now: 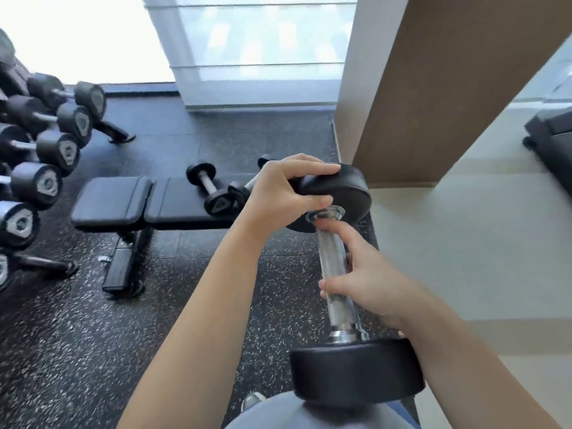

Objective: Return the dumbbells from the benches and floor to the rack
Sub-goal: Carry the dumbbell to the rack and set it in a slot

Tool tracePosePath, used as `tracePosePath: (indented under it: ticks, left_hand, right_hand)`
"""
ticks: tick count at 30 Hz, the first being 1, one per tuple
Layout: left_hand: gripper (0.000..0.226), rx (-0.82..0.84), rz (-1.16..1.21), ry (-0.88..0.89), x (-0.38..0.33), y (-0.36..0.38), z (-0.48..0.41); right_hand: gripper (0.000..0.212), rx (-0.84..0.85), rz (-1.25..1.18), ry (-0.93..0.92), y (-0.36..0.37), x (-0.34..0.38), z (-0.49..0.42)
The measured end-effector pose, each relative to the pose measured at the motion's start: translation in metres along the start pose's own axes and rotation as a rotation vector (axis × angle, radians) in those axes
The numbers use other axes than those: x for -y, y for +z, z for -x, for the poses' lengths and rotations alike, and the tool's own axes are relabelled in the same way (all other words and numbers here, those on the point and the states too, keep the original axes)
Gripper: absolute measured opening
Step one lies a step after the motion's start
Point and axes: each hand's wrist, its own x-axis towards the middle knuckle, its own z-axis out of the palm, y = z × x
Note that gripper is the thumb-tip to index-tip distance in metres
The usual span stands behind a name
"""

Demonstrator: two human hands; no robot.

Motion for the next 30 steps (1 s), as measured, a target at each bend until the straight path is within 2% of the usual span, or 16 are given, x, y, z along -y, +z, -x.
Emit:
tracePosePath:
  ticks: [9,15,25,30]
  left_hand:
    - [0.044,-0.012,0.025,0.042,-0.001,0.098,-0.124]
    - [0.042,0.081,0.029,0.036,0.004,0.138,-0.199]
    - [0.045,0.071,0.053,0.037,0.041,0.153,-0.344]
    - [0.044,0.004,0.057,0.026,0.063,0.140,-0.414]
  right_hand:
    - [0.081,-0.082,0.101,-0.027,-0.146,-0.018,-0.047]
    - [0.081,-0.154,0.064,-0.001,-0.207,-0.023,-0.080]
    - [0.082,-0.167,0.076,-0.020,-0.302,-0.005,-0.199]
    - [0.084,-0.132,0.100,-0.040,-0.340,0.015,-0.267]
